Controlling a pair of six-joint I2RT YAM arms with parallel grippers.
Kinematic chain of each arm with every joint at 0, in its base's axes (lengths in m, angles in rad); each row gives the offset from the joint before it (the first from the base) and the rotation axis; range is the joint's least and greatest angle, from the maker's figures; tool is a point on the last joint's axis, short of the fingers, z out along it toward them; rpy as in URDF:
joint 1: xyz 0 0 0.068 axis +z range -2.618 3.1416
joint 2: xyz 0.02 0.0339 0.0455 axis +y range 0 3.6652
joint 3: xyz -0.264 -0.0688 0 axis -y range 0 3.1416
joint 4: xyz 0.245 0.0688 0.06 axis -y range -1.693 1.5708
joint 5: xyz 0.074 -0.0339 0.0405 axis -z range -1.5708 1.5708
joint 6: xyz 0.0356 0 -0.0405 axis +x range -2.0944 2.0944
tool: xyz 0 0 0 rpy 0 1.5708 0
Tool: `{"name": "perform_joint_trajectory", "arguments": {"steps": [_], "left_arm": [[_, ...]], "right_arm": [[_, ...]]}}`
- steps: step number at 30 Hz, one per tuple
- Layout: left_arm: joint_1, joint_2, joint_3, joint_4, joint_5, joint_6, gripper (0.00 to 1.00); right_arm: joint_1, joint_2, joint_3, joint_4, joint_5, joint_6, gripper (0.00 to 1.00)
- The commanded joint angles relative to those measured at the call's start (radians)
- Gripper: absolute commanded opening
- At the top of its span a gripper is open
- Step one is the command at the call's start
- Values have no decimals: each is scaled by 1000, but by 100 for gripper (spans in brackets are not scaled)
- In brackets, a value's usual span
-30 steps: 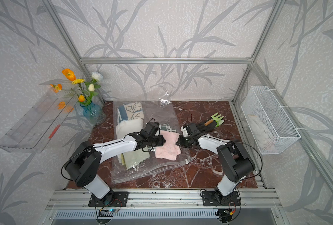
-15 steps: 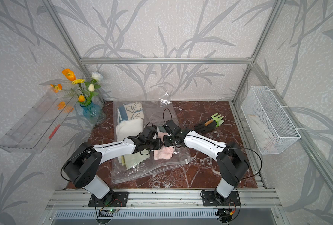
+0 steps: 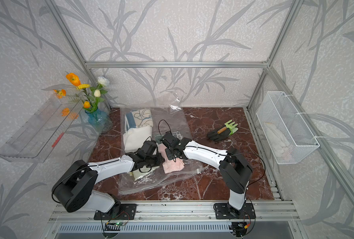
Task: Place the folded towel into the vacuum bag
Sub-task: Pick up the towel from the vacuum bag.
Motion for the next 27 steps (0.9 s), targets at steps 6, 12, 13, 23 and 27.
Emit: {"name": "perform_joint_trajectory", "arguments": {"steps": [6,12,13,23,27], "left_arm": [[18,-51,-15,20,36,7,25],[75,-203,-49,-107,27,39,25],[84,-232,-45,-148,20,50,25],[111,-467,-24,-347,-60,96,26],[111,-442,-12,-320,-18,105,27]], "right_arm": [[10,85,-29,107,-136,91,21],[4,95,-112,187,-175,66,52],[6,105,-113,185,-177,60,57],[9,295,14,-162,166,-22,69],[-36,321,39,-164,196,-111,47]]}}
